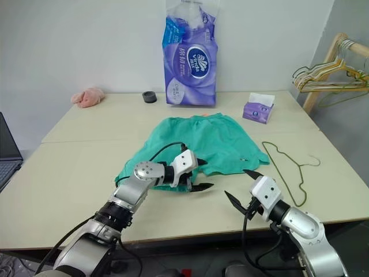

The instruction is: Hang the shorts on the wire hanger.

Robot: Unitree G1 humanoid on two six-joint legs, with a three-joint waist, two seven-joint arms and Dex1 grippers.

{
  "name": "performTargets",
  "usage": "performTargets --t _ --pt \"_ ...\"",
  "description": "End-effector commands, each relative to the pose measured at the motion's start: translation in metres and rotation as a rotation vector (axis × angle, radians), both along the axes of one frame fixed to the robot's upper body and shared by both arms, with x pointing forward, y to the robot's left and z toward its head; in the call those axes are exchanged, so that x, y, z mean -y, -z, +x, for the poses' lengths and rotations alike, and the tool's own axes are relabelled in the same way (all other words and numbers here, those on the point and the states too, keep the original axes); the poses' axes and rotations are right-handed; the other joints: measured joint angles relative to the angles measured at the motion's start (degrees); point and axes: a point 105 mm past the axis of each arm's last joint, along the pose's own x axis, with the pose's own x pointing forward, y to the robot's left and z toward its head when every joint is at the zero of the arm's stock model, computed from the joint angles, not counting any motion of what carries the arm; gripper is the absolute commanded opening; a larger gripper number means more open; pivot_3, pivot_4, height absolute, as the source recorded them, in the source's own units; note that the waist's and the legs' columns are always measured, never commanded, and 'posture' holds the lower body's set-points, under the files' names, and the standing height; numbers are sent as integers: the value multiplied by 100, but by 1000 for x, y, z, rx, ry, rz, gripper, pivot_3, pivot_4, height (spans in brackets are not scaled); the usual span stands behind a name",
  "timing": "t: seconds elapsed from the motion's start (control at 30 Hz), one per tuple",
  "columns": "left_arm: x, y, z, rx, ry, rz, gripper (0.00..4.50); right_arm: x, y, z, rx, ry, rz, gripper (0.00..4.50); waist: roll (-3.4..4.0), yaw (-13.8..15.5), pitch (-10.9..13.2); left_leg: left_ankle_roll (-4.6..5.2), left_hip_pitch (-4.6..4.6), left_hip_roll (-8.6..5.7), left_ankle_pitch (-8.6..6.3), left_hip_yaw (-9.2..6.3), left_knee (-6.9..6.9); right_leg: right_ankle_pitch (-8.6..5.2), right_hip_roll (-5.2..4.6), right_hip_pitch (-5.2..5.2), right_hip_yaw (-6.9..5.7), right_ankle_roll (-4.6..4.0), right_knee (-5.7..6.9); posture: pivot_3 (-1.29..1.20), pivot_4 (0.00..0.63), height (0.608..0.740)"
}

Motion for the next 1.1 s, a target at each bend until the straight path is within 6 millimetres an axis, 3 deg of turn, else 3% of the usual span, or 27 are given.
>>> performTargets --t 0.03,0.43,0.77,0.93,1.1 --pt "8 -9 13 83 -13 4 4483 -2 -12 -2 51 -1 -2 4500 0 -12 1 0 0 0 -1 1 0 0 0 0 1 0 -2 -152 30 740" --pt "4 26 12 51 24 142 4483 0 -15 -1 64 16 -9 4500 0 -59 8 5 -1 2 -4 -1 0 1 2 0 1 1 -6 -159 35 740" --pt "-2 35 18 46 -15 151 1498 3 -15 0 67 27 -9 4500 0 -62 8 6 0 2 -4 -1 0 1 2 2 1 2 -6 -161 36 740" --pt "-4 34 8 -1 42 127 40 5 -15 0 68 31 -16 4500 0 -79 8 6 0 2 -4 -1 0 1 2 2 1 2 -6 -161 37 740" --pt "-31 35 -41 -146 242 139 40 11 -16 2 61 7 -43 4500 14 -188 17 10 2 10 -8 -1 -8 -5 6 0 1 -7 -2 -141 46 740"
